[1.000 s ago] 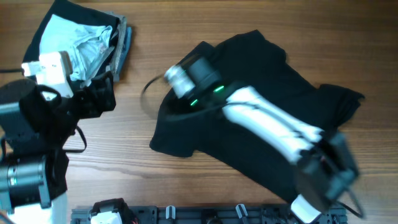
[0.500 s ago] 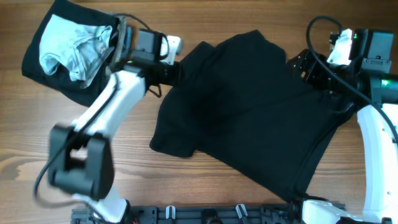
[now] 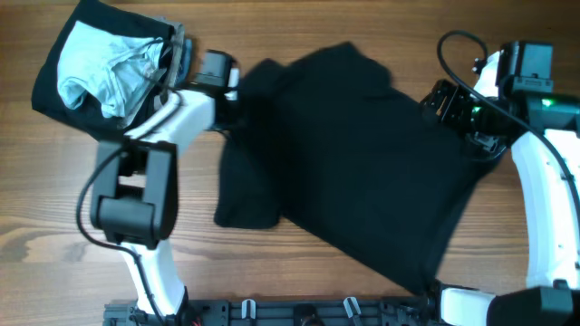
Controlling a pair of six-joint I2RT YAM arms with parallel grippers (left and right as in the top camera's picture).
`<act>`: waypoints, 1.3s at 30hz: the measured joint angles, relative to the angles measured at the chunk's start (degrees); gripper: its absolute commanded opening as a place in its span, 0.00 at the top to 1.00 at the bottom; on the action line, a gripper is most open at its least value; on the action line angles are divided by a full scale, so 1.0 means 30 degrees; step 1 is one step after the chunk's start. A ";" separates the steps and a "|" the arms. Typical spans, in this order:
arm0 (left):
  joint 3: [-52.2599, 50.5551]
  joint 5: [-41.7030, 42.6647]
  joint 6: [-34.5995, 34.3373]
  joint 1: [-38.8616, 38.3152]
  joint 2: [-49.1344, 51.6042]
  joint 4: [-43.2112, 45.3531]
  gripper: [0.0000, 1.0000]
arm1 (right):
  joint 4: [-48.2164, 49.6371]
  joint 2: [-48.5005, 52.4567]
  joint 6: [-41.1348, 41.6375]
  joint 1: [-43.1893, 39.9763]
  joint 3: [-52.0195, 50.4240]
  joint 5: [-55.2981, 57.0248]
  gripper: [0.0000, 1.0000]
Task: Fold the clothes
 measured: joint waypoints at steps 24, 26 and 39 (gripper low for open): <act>-0.0845 0.4131 -0.1239 0.3570 -0.2922 -0.3825 0.58 | 0.4699 0.9340 0.1479 -0.2659 -0.1311 0.7431 0.67; -0.0838 0.4320 -0.1231 0.3330 -0.2922 -0.3818 0.53 | 0.4743 0.9340 0.1137 -0.4102 0.0022 0.7803 0.50; -0.0954 0.4605 0.1749 -0.0590 -0.2900 0.0087 0.96 | -0.0408 0.8043 -0.3228 -0.3264 0.3191 -0.3198 0.46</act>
